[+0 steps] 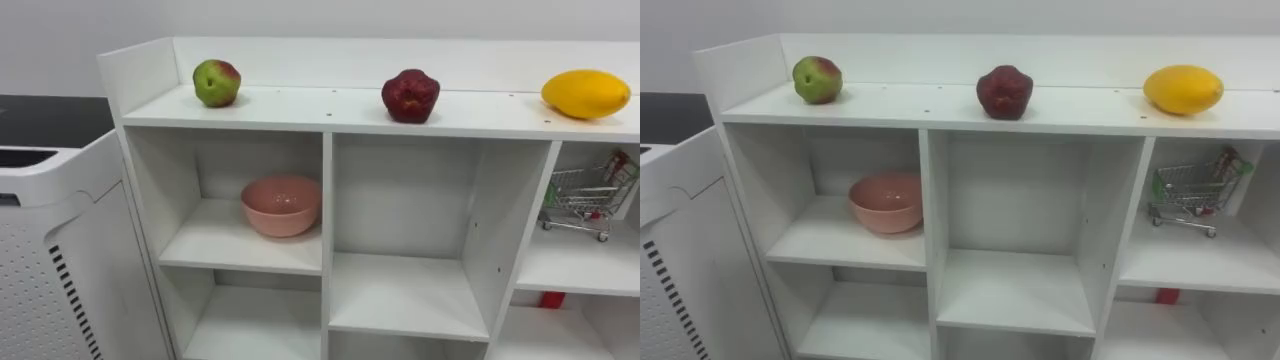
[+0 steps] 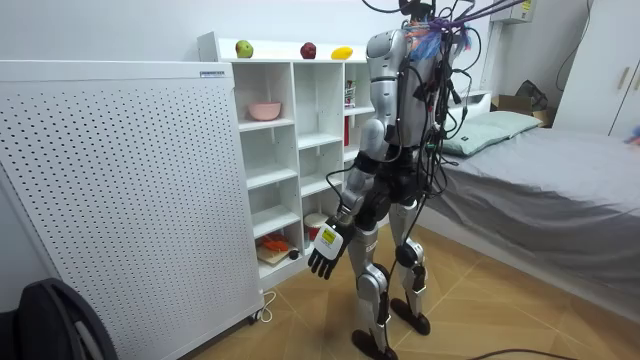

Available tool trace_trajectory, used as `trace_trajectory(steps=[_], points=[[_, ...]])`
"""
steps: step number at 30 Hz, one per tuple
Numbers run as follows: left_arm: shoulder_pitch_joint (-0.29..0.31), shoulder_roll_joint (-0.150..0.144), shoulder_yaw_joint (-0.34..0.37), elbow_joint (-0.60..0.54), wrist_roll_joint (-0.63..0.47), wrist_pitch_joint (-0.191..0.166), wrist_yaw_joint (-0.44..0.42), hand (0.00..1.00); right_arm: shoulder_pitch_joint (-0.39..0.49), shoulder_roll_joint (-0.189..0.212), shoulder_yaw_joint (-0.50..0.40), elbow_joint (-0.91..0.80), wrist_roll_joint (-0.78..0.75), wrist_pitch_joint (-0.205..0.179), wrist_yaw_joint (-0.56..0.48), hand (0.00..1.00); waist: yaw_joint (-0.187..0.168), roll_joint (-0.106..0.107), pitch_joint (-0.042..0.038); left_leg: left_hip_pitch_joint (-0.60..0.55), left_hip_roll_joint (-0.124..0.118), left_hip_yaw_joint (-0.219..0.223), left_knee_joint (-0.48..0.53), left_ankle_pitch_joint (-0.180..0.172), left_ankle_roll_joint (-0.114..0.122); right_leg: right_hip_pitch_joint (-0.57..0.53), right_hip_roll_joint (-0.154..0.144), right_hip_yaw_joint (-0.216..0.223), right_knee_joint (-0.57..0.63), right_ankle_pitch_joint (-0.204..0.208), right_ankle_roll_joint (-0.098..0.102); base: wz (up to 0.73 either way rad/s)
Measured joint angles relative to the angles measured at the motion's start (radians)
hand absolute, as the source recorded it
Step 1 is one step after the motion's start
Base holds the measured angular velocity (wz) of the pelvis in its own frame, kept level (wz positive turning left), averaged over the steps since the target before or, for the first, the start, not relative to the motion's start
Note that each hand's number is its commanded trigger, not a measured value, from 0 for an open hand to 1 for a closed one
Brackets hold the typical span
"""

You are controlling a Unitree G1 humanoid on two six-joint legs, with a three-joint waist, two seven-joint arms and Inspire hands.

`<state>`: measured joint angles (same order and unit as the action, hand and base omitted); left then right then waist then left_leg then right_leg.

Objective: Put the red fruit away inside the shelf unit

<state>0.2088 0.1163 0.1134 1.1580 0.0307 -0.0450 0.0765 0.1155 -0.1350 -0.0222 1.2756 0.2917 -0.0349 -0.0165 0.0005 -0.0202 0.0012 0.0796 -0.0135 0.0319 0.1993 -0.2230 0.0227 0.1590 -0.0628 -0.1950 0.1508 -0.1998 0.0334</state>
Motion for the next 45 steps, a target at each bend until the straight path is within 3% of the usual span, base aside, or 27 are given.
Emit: trace_trajectory(steps=[9,15,18,21,25,26,32,35,42,45], points=[[0.010,0.001,0.001,-0.011,0.001,0.000,-0.004,0.00,0.003,0.000,-0.001,-0.001,0.095,0.002,0.006,0.00,-0.001,-0.001,-0.0001,0.001,-0.001,0.011,0.002,0.000,0.000,-0.001,0.001,0.016,-0.017,0.000,0.000,-0.03],[0.020,0.000,0.053,-0.029,0.021,0.001,-0.016,0.00,-0.010,-0.001,-0.134,-0.098,0.178,0.011,-0.034,0.00,-0.023,-0.004,-0.0021,0.006,-0.001,0.015,0.001,0.000,0.000,0.000,0.001,0.018,-0.016,0.000,0.001,-0.01],[0.023,0.004,0.063,-0.032,0.022,0.000,-0.017,0.00,-0.025,-0.003,-0.200,-0.216,0.191,0.011,-0.084,0.00,-0.025,-0.008,-0.0036,0.007,0.000,0.021,-0.004,0.000,0.000,-0.001,0.001,0.026,-0.013,0.000,0.001,-0.07],[0.024,0.005,0.070,-0.041,0.022,0.001,-0.003,0.00,-0.026,-0.003,-0.243,-0.461,0.212,0.014,-0.167,0.00,-0.030,-0.009,-0.0017,0.017,-0.001,0.025,-0.010,0.000,0.001,0.003,0.000,0.028,-0.009,0.000,0.001,-0.06],[0.022,0.015,0.039,-0.043,0.021,0.001,0.023,0.00,-0.061,-0.016,-0.245,-0.769,0.212,-0.020,-0.271,0.00,-0.031,-0.013,0.0091,0.006,0.001,0.023,-0.011,0.000,0.001,-0.009,0.001,0.027,-0.001,0.000,0.001,0.00],[0.023,0.015,0.038,-0.045,0.021,0.001,0.027,0.00,-0.069,-0.020,-0.244,-0.842,0.206,-0.033,-0.292,0.00,-0.031,-0.016,0.0078,-0.004,0.001,0.023,-0.010,0.000,0.001,-0.017,0.001,0.025,0.000,0.000,0.001,0.05],[0.051,0.015,0.037,-0.058,0.054,0.003,0.029,0.00,-0.098,-0.038,-0.261,-1.072,0.113,-0.041,-0.429,0.00,-0.022,-0.015,0.0014,-0.014,0.001,0.019,-0.008,0.001,0.001,-0.026,0.000,0.011,0.002,0.000,0.001,0.02],[0.055,0.016,0.037,-0.058,0.097,0.012,0.027,0.00,-0.135,-0.068,-0.258,-1.169,0.077,-0.047,-0.469,0.00,-0.018,-0.012,0.0006,-0.014,0.000,0.020,-0.005,0.002,0.001,-0.028,0.000,0.009,0.002,0.000,0.001,0.00],[0.053,0.016,-0.002,-0.060,0.122,0.012,0.026,0.00,-0.177,-0.090,-0.233,-1.333,-0.052,-0.095,-0.473,0.00,-0.021,0.000,-0.0005,-0.025,0.001,0.022,0.001,0.002,0.001,-0.038,-0.001,-0.001,0.004,0.000,0.001,0.00],[0.049,0.017,0.000,-0.061,0.130,-0.006,0.024,0.00,-0.189,-0.123,-0.233,-1.405,-0.054,-0.101,-0.470,0.00,-0.016,-0.003,-0.0003,-0.023,0.002,0.024,0.001,0.003,0.001,-0.039,-0.002,-0.003,0.009,0.000,0.001,0.00]])
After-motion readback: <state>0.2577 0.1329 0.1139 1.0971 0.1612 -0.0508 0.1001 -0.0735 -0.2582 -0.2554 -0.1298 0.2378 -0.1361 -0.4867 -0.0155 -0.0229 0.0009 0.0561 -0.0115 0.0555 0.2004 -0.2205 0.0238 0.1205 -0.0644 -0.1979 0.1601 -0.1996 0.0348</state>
